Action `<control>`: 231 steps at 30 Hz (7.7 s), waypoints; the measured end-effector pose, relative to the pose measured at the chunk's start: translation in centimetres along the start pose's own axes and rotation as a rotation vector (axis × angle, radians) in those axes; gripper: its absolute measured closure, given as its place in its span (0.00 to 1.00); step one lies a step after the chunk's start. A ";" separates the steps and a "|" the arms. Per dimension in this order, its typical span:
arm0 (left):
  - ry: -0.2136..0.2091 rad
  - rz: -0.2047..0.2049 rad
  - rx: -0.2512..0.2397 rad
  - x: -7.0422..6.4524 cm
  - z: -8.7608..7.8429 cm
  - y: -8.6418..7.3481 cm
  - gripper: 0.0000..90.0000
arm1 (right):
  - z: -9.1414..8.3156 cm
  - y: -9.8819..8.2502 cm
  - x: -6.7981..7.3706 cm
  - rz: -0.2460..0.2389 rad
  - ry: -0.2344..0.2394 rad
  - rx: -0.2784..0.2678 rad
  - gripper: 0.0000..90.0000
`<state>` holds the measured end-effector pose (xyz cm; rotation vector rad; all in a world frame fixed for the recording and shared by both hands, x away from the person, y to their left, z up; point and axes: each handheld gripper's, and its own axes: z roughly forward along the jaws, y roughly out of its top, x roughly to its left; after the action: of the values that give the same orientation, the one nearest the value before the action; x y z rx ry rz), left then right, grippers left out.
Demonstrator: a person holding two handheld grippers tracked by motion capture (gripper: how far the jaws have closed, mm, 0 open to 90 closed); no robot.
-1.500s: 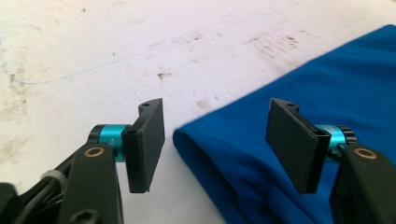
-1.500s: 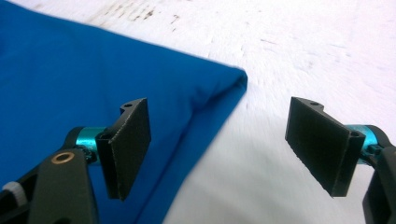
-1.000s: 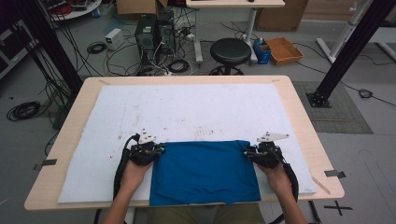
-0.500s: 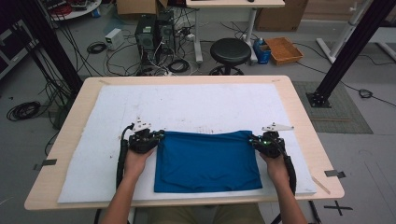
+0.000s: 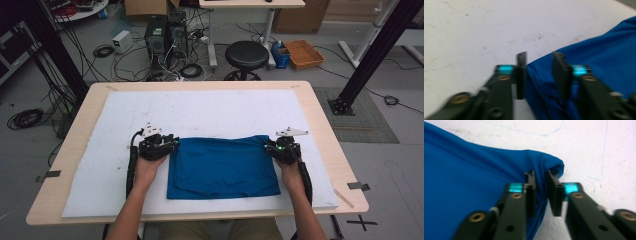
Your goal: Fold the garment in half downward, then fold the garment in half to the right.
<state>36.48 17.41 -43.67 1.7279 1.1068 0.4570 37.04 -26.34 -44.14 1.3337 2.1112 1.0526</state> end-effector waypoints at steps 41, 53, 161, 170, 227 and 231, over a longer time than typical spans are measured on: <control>-0.154 0.104 -0.127 -1.4 -6.5 -2.5 0.27 | -7.5 -3.5 -1.8 -0.052 0.092 -0.249 0.20; -0.028 0.052 0.053 -3.5 -6.6 -4.0 0.27 | -7.6 -3.2 -1.1 -0.081 0.108 -0.264 0.20; -0.095 -0.125 0.124 -6.1 -5.4 -4.2 0.96 | 12.7 12.2 23.0 -0.427 0.323 0.164 0.97; -0.287 -0.125 0.077 -8.4 -3.6 -2.2 0.96 | 8.7 12.0 17.8 -0.333 0.352 0.054 0.97; -0.276 0.074 -0.091 -10.4 1.9 0.2 0.32 | -5.5 1.8 0.3 -0.147 0.103 -0.090 0.72; -0.262 0.076 -0.124 -7.7 -0.3 -0.8 0.32 | -5.4 0.7 3.3 -0.250 0.213 -0.036 0.77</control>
<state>31.97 11.13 -42.81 1.6701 0.8119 0.3276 32.29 -25.23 -40.12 0.9440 2.3266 1.1607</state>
